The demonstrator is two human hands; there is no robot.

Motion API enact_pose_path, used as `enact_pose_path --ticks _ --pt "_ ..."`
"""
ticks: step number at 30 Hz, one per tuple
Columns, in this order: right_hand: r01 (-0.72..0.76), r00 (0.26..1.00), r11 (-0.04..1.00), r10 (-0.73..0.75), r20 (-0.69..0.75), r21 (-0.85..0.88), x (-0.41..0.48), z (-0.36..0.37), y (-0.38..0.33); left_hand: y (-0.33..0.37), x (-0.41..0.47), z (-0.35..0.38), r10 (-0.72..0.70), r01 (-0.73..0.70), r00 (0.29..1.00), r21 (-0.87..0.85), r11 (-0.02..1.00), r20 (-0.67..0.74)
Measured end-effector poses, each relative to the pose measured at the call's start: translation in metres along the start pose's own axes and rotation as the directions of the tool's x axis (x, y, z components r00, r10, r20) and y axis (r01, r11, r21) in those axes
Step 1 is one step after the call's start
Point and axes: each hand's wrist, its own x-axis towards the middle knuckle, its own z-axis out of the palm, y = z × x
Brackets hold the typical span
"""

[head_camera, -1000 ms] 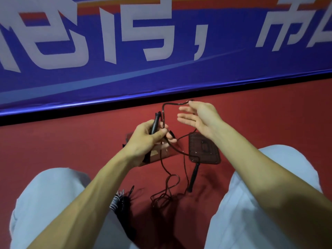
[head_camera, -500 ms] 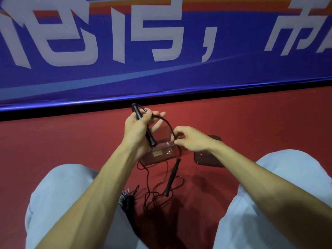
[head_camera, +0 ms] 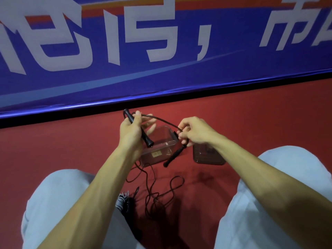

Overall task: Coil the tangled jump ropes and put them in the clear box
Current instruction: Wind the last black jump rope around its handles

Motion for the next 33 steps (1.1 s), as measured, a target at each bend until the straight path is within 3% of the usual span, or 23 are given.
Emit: enact_pose_path --ticks 3,5,8,10,12,17,20,23,25,27,28,30,31,32,33 --pt "-0.011 0.999 0.972 0.018 -0.026 0.234 -0.001 -0.010 -0.004 -0.006 -0.001 -0.002 -0.091 0.076 0.994 0.219 0.973 0.059" --pt "-0.030 0.999 0.927 0.037 -0.013 0.374 -0.003 -0.018 -0.007 -0.008 -0.003 -0.002 -0.153 0.119 0.983 0.279 0.953 0.102" --pt "-0.075 0.996 0.836 0.083 0.010 0.544 -0.005 -0.027 -0.010 -0.011 -0.006 -0.001 -0.155 0.083 0.975 0.390 0.917 0.158" --pt "-0.113 0.993 0.763 0.117 0.036 0.636 -0.006 -0.031 -0.012 -0.014 -0.007 -0.003 -0.083 -0.095 0.967 0.647 0.757 0.239" --pt "-0.141 0.988 0.685 0.142 0.058 0.715 -0.007 -0.032 -0.013 -0.016 -0.008 -0.006 -0.071 -0.263 0.930 0.787 0.558 0.362" --pt "-0.195 0.976 0.483 0.184 0.119 0.854 -0.008 -0.028 -0.016 -0.015 -0.020 0.001 -0.164 -0.435 0.814 0.771 0.465 0.558" --pt "-0.212 0.971 0.411 0.195 0.142 0.887 -0.010 -0.028 -0.016 -0.011 -0.023 0.004 -0.127 -0.433 0.816 0.742 0.512 0.564" --pt "-0.183 0.976 0.380 0.178 0.123 0.907 -0.010 -0.026 -0.017 -0.009 -0.023 0.005 -0.032 -0.513 0.818 0.753 0.412 0.574" --pt "-0.167 0.981 0.461 0.162 0.103 0.871 -0.009 -0.025 -0.018 -0.009 -0.020 0.002 -0.005 -0.555 0.815 0.784 0.278 0.580" --pt "-0.148 0.983 0.661 0.180 0.037 0.736 -0.008 -0.023 -0.018 -0.009 -0.021 0.000 -0.042 -0.577 0.811 0.809 0.114 0.584" --pt "-0.131 0.982 0.787 0.187 -0.031 0.602 -0.007 -0.022 -0.017 -0.008 -0.022 0.000 -0.063 -0.588 0.806 0.809 0.022 0.588" --pt "-0.064 0.961 0.989 0.097 -0.257 0.135 -0.006 -0.020 -0.010 -0.004 -0.023 0.001 -0.071 -0.609 0.793 0.784 -0.124 0.605" --pt "-0.008 0.940 0.997 -0.019 -0.340 -0.079 -0.006 -0.018 -0.008 -0.003 -0.023 0.001 -0.047 -0.616 0.784 0.768 -0.176 0.618" --pt "0.068 0.915 0.982 -0.131 -0.381 -0.174 -0.005 -0.016 -0.007 -0.002 -0.022 0.001 -0.028 -0.620 0.775 0.751 -0.228 0.631" --pt "0.146 0.901 0.978 -0.195 -0.388 -0.151 -0.004 -0.014 -0.007 0.000 -0.021 0.000 -0.013 -0.624 0.762 0.729 -0.281 0.647"
